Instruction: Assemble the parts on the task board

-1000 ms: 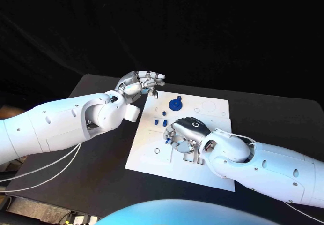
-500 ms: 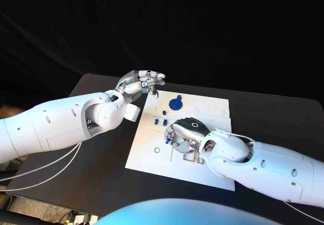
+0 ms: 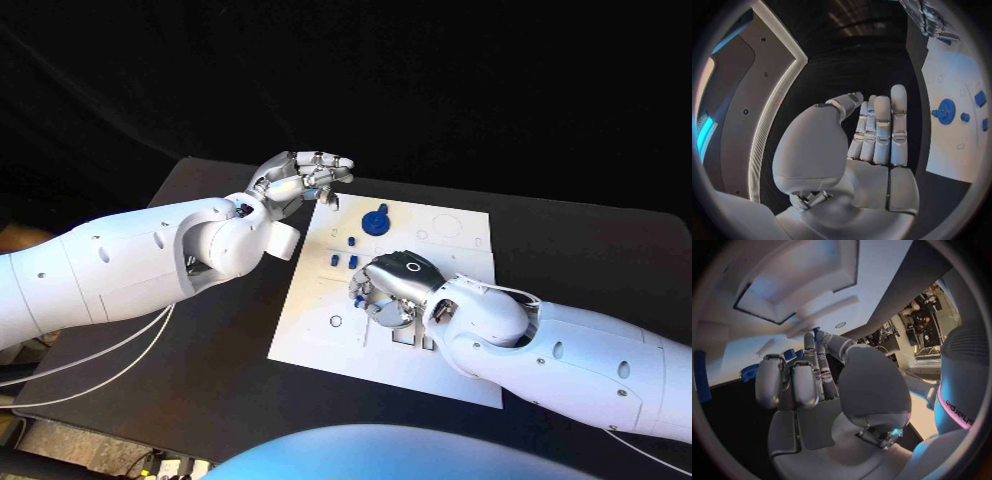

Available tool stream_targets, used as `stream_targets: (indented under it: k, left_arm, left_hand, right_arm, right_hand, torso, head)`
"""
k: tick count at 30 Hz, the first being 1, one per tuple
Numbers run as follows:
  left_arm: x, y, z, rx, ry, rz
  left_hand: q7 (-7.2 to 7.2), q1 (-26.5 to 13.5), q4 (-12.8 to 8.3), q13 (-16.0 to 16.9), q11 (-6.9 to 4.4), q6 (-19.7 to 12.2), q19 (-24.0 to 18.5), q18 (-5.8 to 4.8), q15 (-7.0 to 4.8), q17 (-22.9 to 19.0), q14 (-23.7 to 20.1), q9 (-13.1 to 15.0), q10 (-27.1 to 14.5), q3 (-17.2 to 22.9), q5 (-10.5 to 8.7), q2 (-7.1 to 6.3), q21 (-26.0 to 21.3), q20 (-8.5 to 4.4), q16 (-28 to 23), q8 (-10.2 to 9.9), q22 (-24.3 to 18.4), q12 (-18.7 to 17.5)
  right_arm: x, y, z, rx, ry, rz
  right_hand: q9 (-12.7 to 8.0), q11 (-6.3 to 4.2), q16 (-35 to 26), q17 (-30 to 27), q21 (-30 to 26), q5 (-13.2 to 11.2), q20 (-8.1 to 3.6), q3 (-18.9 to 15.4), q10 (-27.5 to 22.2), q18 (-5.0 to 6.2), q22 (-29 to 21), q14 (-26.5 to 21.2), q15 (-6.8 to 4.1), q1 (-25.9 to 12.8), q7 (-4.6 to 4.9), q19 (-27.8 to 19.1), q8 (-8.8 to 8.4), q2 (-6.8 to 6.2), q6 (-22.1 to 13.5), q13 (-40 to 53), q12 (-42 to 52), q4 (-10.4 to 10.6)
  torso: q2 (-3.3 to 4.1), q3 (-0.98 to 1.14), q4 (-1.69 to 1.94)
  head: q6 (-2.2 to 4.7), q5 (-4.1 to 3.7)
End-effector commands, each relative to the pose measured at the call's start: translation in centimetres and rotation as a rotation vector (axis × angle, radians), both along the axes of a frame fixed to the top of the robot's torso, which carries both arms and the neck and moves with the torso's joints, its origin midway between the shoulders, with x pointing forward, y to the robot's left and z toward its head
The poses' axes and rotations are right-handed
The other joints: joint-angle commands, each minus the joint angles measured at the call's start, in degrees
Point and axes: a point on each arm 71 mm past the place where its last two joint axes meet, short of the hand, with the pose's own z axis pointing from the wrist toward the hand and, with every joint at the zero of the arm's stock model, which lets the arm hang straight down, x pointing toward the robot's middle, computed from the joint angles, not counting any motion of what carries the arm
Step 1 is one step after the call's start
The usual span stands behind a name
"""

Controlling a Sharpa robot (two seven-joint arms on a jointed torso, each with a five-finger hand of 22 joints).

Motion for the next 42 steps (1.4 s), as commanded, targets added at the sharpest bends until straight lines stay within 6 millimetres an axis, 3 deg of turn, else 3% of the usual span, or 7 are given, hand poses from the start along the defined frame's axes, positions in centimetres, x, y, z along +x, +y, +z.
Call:
stream_targets:
  k: [1,6,19,23,24,28,42]
  left_arm:
    - [-0.1,-0.3,0.1,-0.005,-0.002,-0.015]
    - [-0.1,-0.3,0.1,-0.005,-0.001,-0.016]
    - [-0.1,-0.3,0.1,-0.004,0.001,-0.016]
    - [-0.1,-0.3,0.1,-0.003,0.002,-0.016]
    - [-0.1,-0.3,0.1,-0.003,0.002,-0.016]
    - [-0.1,-0.2,0.1,-0.003,0.002,-0.016]
    - [-0.1,-0.1,0.1,-0.001,0.001,-0.012]
  left_hand:
    - [0.19,0.2,-0.1,-0.1,-0.07,-0.1,0.3,0.33,0.19,-0.1,0.4,-0.1,-0.3,-0.1,0.04,0.08,-0.2,0.07,0.2,-0.3,-0.1,-0.3]
    - [0.20,0.2,-0.1,-0.1,-0.06,-0.2,0.3,0.33,0.20,-0.1,0.4,-0.1,-0.3,-0.2,0.03,0.06,-0.3,0.08,0.2,-0.3,-0.1,-0.3]
    - [0.20,0.2,-0.1,-0.1,-0.06,-0.2,0.3,0.33,0.20,-0.1,0.4,-0.1,-0.3,-0.2,0.03,0.06,-0.3,0.08,0.2,-0.3,-0.1,-0.3]
    - [0.20,0.1,-0.1,-0.1,-0.05,-0.2,0.3,0.33,0.21,-0.1,0.4,-0.1,-0.3,-0.2,0.03,0.05,-0.3,0.08,0.2,-0.3,-0.1,-0.3]
    - [0.20,0.1,-0.1,-0.1,-0.04,-0.2,0.3,0.33,0.22,-0.1,0.4,-0.1,-0.4,-0.2,0.03,0.04,-0.3,0.10,0.2,-0.3,-0.1,-0.4]
    - [0.20,0.1,-0.1,-0.1,-0.04,-0.2,0.3,0.33,0.22,-0.1,0.4,-0.1,-0.4,-0.2,0.03,0.04,-0.3,0.10,0.2,-0.3,-0.1,-0.4]
    - [0.23,-0.1,0.1,-0.1,0.00,-0.2,0.3,0.32,0.28,-0.1,0.3,-0.1,-0.4,-0.3,0.02,0.12,-0.4,0.15,0.3,-0.4,-0.1,-0.5]
  right_arm:
    - [-0.3,0.3,-0.4,-0.042,-0.001,0.018]
    - [-0.3,0.4,-0.5,-0.063,0.002,0.021]
    - [-0.2,0.4,-0.7,-0.087,-0.004,0.013]
    - [-0.2,0.2,-0.5,-0.064,-0.018,0.007]
    - [-0.2,0.2,-0.5,-0.057,-0.022,0.004]
    - [-0.2,-0.2,-0.1,-0.022,-0.041,-0.012]
    - [-0.1,-3.7,2.0,0.034,-0.070,-0.083]
  right_hand:
    - [0.1,-0.36,0.1,0.0,-0.1,0.1,0.17,-0.1,-0.1,-0.31,1.9,0.7,-0.17,-0.3,0.54,0.2,0.14,0.36,0.0,0.0,0.1,0.2]
    - [0.2,-0.37,0.1,0.0,-0.2,0.0,0.18,-0.2,0.0,-0.29,1.8,0.6,-0.18,-0.4,0.51,0.1,0.17,0.32,0.0,0.0,0.0,0.3]
    - [0.4,-0.35,0.0,-0.5,-0.7,-0.2,0.22,-0.5,-0.2,-0.14,1.5,0.5,-0.16,-1.0,0.48,-0.3,0.13,0.06,-0.3,0.2,-0.2,0.5]
    - [-0.7,1.49,-1.2,-2.9,-2.6,-0.2,1.15,0.1,-5.7,0.24,0.0,-0.3,1.40,-2.7,2.64,-1.7,-2.84,-1.81,-5.4,-0.7,-1.2,1.0]
    - [-0.9,1.91,-1.4,-3.4,-3.3,0.0,1.48,0.2,-6.9,0.40,-0.5,-0.4,1.65,-3.0,2.67,-2.2,-3.44,-2.51,-6.4,-0.9,-1.1,1.0]
    - [-1.2,1.95,-1.6,-4.0,-4.5,0.4,1.86,-0.4,-8.3,0.79,-1.4,-0.6,1.75,-3.7,2.33,-3.1,-4.27,-3.77,-7.8,-1.1,-0.6,1.0]
    - [-1.1,1.94,-1.7,-4.5,-4.9,0.5,1.97,-1.1,-9.2,0.91,-1.6,-0.8,1.75,-4.1,2.21,-3.3,-4.20,-4.32,-7.7,-1.2,-0.1,1.3]
  torso:
    - [0.04,-0.02,0.01]
    - [-0.02,-0.12,0.01]
    - [-0.04,-0.05,-0.02]
    - [-0.05,-0.04,-0.03]
    - [-0.07,-0.03,-0.01]
    - [-0.09,-0.03,0.02]
    - [-0.09,-0.09,-0.01]
  head:
    - [0.00,-0.04]
    - [-0.09,-0.14]
    - [-0.10,-0.21]
    - [0.01,-0.22]
    - [0.04,-0.25]
    - [0.09,-0.32]
    - [0.71,-0.98]
